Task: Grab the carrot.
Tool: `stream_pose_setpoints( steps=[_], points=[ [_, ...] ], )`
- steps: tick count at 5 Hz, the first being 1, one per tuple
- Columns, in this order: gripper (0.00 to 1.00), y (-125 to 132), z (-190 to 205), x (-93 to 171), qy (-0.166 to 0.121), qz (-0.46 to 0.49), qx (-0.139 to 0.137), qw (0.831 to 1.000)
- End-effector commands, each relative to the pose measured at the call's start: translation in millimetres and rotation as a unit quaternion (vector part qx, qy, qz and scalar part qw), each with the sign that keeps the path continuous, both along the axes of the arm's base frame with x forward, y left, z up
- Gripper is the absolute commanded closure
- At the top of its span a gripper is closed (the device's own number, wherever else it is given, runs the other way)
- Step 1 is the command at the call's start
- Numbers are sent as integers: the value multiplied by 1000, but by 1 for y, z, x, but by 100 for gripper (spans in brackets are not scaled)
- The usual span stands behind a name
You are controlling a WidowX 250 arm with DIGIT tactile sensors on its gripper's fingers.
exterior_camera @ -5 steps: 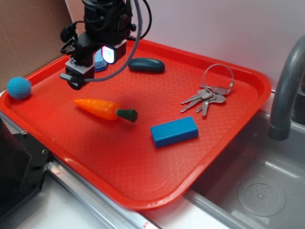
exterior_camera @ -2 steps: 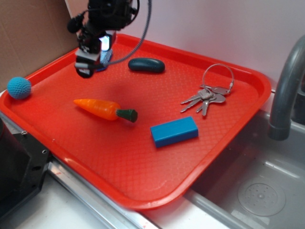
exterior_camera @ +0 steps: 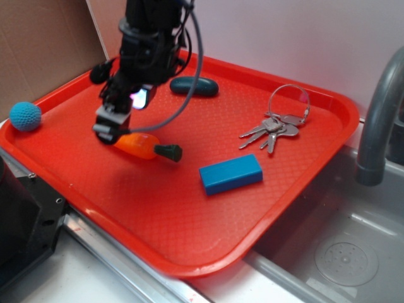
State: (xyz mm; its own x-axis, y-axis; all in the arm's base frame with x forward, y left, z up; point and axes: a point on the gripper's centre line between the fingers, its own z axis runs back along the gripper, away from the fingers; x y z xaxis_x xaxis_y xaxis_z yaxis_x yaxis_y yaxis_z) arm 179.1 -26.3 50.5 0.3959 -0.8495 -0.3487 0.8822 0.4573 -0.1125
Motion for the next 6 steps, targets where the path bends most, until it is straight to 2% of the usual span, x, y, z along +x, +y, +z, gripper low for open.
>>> stream_pose_setpoints(
  steps=[1, 2, 3, 4, 5, 6],
  points=[
    [0, 4, -35, -16, -20, -27, 37, 999],
    [0, 9, -44, -9, -28, -29, 58, 998],
    [100, 10, -61, -7, -22, -26, 48, 998],
    [100, 10, -63, -9, -20, -16, 48, 999],
    [100, 5, -43, -7, -34, -1, 36, 999],
    [100, -25, 6, -9, -99, 124, -20, 987]
  ],
)
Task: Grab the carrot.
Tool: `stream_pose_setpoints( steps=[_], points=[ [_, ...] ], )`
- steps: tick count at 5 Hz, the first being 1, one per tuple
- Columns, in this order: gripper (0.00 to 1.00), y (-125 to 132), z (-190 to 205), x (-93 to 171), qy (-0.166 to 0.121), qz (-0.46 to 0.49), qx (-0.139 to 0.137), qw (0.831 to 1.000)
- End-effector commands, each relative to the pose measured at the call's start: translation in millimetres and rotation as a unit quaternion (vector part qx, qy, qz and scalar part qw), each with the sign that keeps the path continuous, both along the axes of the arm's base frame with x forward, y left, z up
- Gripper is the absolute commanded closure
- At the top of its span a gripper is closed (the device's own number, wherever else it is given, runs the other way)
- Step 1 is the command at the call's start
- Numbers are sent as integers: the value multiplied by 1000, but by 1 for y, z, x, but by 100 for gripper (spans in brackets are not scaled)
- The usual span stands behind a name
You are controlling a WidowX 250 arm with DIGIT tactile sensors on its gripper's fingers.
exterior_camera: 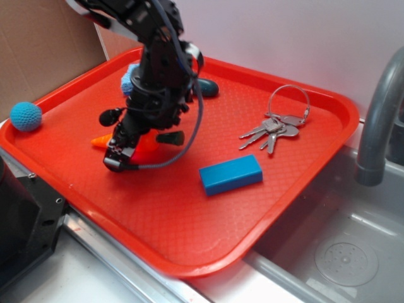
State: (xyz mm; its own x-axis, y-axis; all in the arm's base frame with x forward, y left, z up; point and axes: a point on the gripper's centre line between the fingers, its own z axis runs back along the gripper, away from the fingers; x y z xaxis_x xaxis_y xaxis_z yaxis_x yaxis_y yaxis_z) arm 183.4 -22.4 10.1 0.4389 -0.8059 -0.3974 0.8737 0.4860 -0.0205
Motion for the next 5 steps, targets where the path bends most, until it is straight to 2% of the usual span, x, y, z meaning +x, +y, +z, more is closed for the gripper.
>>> stream_pose_setpoints(
  steps=[1, 2, 3, 4, 5],
  points=[
    [100, -42, 98, -22, -128, 226, -106, 960],
    [100, -44, 147, -22, -155, 191, -129, 961],
    [100, -44, 197, -22, -154, 179, -131, 963],
    [100, -44, 224, -23, -164, 177, -125, 962],
    [100, -46, 223, -21, -169, 161, -108, 966]
  ],
)
